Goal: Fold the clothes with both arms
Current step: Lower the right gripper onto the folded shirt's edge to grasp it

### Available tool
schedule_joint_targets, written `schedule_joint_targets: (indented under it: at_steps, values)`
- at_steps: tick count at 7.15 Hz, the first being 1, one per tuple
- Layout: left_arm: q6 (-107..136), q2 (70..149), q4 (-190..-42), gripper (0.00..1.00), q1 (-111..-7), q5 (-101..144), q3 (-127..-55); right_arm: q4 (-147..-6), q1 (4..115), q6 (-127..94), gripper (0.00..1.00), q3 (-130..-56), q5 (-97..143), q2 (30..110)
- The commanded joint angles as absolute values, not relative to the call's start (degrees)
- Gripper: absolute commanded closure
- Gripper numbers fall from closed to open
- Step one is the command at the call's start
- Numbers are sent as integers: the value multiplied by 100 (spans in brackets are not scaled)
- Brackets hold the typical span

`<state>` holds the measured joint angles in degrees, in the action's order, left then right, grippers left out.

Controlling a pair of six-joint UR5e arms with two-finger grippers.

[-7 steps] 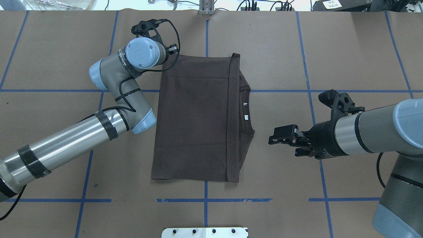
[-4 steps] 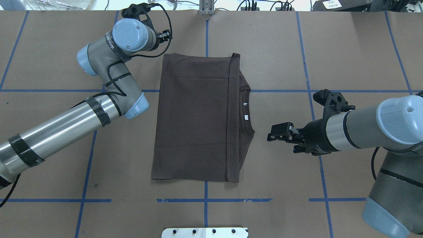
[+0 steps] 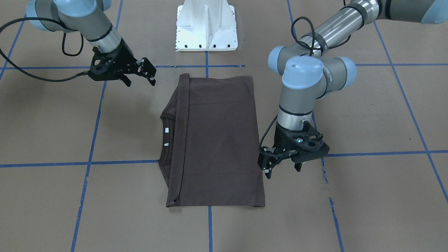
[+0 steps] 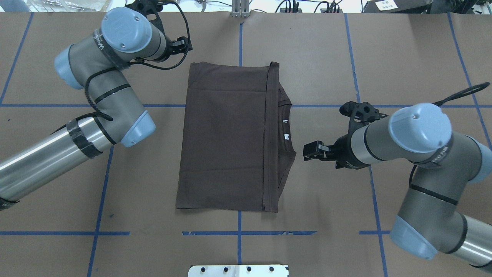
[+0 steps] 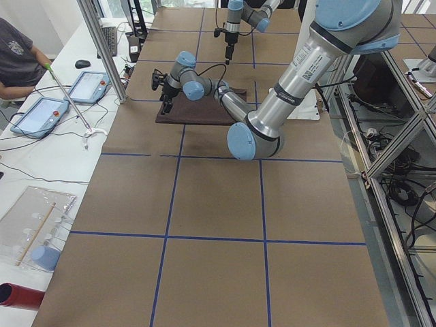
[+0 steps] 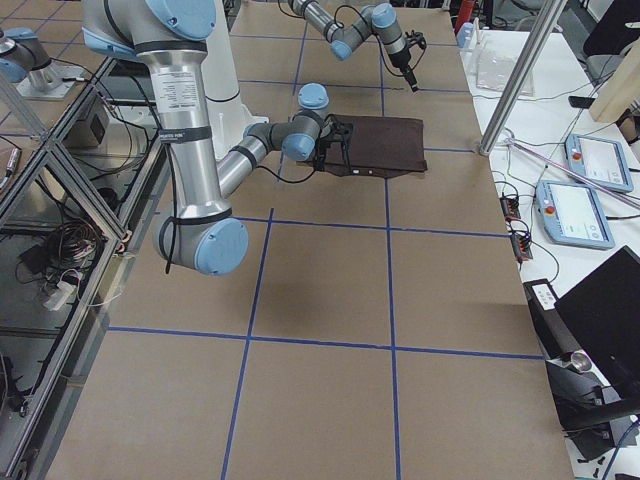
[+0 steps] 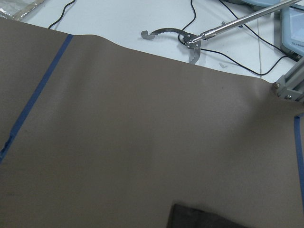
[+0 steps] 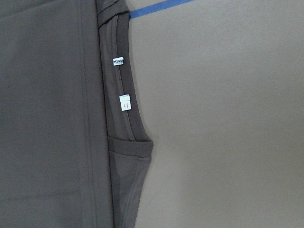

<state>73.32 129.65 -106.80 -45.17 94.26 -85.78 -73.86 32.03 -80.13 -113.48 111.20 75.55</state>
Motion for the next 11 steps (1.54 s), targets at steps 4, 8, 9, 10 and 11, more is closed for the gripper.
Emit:
schedule_joint_targets:
  at_steps: [4,8,9,10,11]
  values:
    - [7304,12217,-9457,0,-4465,9967,-10503,-9733,2630,-7681,0,-10205,10828,5549]
    - [7348,12173,-9457,0,-4456,9976,-10529,-10027,2162,-7796,0,-9615,10714,5229]
    - [7365,12182,-9457,0,-4456,9984,-10538,-10150,2145,-7796,0,-9624,10723,5221]
    - [7374,12182,-9457,0,-4456,10028,-10529,-10160,2101,-7796,0,-9615,10723,5238]
    - [7374,12182,-9457,0,-4456,10028,-10529,-10204,2057,-7796,0,-9615,10723,5256]
